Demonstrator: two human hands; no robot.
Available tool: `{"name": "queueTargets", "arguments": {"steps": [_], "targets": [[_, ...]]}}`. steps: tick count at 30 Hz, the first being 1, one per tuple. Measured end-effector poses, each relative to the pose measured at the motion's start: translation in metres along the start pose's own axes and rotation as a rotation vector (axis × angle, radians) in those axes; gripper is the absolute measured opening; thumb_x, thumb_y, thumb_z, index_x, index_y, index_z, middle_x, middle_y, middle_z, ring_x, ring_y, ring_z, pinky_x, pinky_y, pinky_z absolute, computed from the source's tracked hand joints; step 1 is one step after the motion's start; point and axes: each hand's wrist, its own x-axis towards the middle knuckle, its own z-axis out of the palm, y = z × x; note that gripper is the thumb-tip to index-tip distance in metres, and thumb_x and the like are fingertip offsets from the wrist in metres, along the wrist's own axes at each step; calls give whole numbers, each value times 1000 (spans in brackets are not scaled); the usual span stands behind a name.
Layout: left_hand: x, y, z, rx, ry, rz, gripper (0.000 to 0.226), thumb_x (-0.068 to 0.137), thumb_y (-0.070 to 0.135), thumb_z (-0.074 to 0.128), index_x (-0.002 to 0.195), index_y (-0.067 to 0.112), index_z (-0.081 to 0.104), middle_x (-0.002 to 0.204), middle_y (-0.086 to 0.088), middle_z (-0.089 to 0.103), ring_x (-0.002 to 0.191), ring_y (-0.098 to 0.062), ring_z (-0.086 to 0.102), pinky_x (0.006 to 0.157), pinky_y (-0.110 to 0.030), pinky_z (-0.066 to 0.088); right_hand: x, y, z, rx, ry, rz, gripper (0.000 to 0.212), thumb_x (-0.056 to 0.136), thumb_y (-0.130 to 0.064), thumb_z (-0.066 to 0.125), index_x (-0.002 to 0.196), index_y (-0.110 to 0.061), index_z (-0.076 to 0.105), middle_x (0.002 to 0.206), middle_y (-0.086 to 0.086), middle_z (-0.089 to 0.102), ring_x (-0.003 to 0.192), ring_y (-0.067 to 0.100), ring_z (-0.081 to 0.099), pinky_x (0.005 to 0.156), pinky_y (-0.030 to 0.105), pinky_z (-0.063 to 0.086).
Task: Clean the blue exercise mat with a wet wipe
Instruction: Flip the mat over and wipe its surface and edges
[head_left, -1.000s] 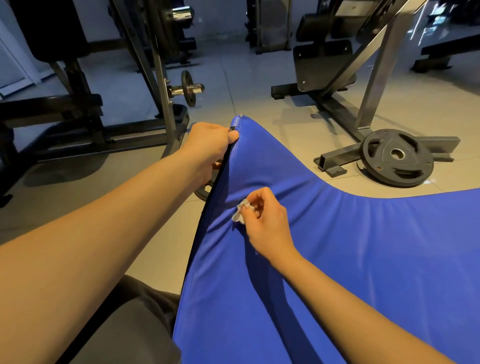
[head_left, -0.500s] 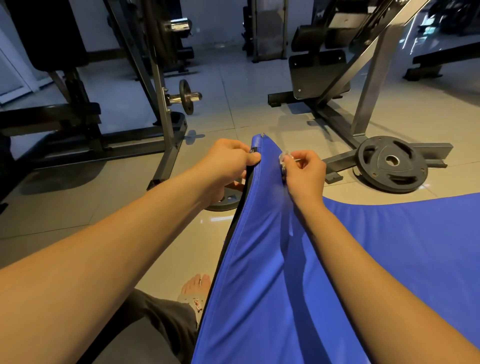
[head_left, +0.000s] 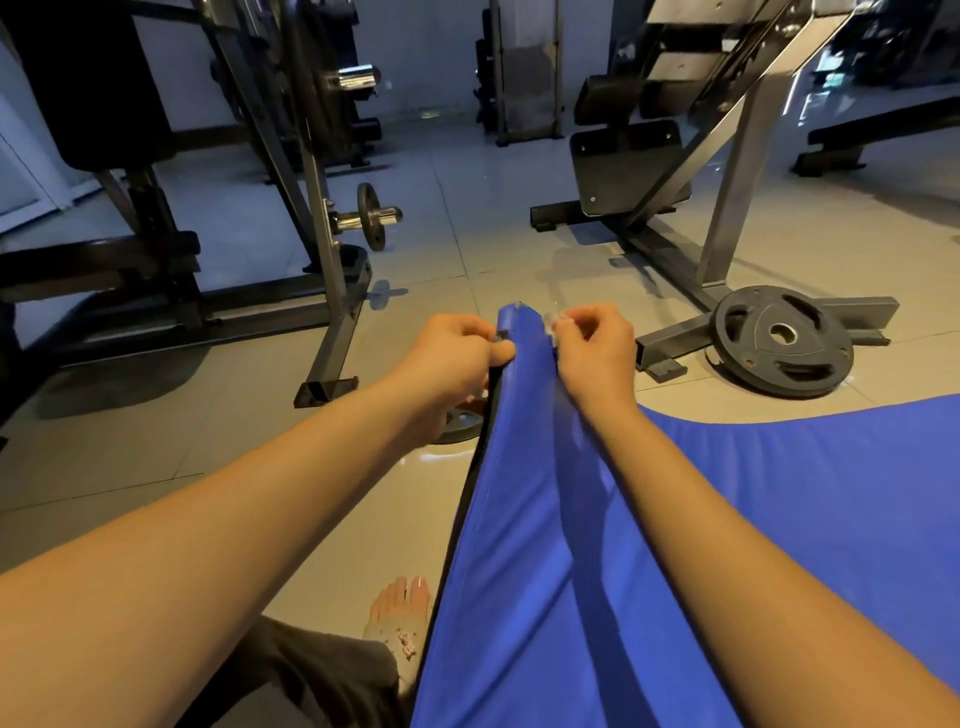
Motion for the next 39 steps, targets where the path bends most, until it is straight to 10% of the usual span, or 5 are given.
{"name": "queueTargets", "arguments": {"steps": [9, 15, 22, 34, 39], "targets": [[2, -2, -21, 6, -8, 97, 16, 103, 10, 53, 112, 2, 63, 97, -10, 69, 83, -19, 65, 51, -21, 49, -26, -32, 22, 53, -118, -326, 7, 95, -13, 63, 96, -8, 68, 84, 0, 68, 78, 13, 66, 68, 21, 53], [7, -4, -22, 7, -43, 110, 18, 104, 15, 56, 113, 0, 62, 95, -14, 67, 70, -14, 60, 42, -14, 44, -1, 36, -5, -186, -54, 153, 39, 89, -17, 60, 52, -13, 48, 51, 3, 45, 52, 17, 40, 58, 39, 40], [18, -13, -26, 28, -67, 114, 11, 104, 16, 56, 106, 8, 62, 91, -5, 66, 74, -12, 61, 52, -18, 43, -13, -42, 36, 7, -78, -262, 9, 97, -16, 60, 101, -14, 68, 87, -4, 68, 82, 9, 65, 71, 20, 54], [56, -43, -12, 1, -78, -121, 9, 100, 8, 53, 103, 3, 60, 84, -12, 61, 67, -23, 58, 56, -31, 47, -125, 105, 48, -431, -165, 500, 41, 104, -26, 48, 68, -16, 32, 64, -2, 38, 56, 13, 33, 49, 29, 25], [67, -39, -21, -105, -155, -72, 19, 100, 11, 58, 115, 0, 59, 91, -13, 66, 72, -23, 65, 46, -30, 49, -121, 55, 58, -231, 57, 360, 47, 100, -21, 57, 57, -16, 37, 54, -1, 36, 52, 18, 32, 56, 35, 36]]}}
